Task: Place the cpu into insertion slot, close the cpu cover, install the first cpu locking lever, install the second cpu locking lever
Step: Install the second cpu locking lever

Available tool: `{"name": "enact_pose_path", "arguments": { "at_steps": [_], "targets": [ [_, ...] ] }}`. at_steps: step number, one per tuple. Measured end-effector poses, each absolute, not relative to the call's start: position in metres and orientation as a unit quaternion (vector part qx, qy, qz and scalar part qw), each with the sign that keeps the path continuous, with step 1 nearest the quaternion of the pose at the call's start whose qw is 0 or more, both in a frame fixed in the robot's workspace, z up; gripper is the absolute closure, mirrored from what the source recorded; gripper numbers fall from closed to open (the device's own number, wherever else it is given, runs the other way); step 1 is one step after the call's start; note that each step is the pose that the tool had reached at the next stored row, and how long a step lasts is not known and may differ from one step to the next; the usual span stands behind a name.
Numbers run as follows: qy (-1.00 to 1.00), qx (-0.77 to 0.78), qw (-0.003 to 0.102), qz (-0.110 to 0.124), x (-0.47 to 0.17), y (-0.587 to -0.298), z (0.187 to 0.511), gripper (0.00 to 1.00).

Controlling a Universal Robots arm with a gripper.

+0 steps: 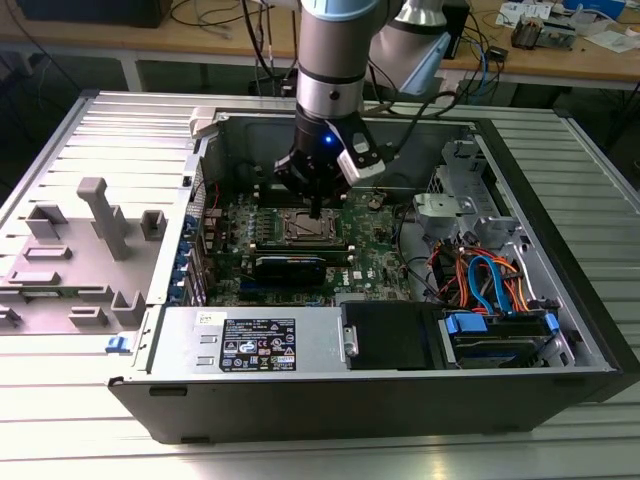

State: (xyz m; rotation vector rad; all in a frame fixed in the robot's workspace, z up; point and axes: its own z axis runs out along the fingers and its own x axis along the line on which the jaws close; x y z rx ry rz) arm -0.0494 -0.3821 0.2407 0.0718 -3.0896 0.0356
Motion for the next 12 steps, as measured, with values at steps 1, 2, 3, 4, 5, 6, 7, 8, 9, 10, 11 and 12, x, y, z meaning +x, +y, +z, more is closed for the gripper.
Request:
{"name": "enact_pose_path", "arguments": {
  "at_steps": [1,2,3,4,5,6,7,8,9,10,11,12],
  "targets": [
    [-0.999,0.023,0.029,0.010,-0.049,-0.384,0.241,0.89],
    [-0.999,0.023,0.029,0.010,-0.049,-0.385,0.241,0.89],
    [-0.999,0.023,0.030,0.010,-0.049,-0.387,0.241,0.89],
    [-0.999,0.023,0.030,0.010,-0.049,-0.389,0.241,0.89],
    [-0.999,0.023,0.030,0.010,-0.049,-0.391,0.241,0.89],
    [-0.999,0.023,0.030,0.010,-0.049,-0.393,0.241,0.89],
    [-0.999,0.023,0.030,0.010,-0.049,-0.395,0.241,0.89],
    [-0.999,0.023,0.030,0.009,-0.049,-0.398,0.241,0.89],
    [-0.999,0.023,0.030,0.009,-0.049,-0.400,0.241,0.89],
    [-0.999,0.023,0.030,0.009,-0.049,-0.401,0.241,0.89],
    [-0.999,0.023,0.029,0.009,-0.049,-0.403,0.241,0.89],
    [-0.999,0.023,0.030,0.009,-0.049,-0.404,0.241,0.89]
  ]
}}
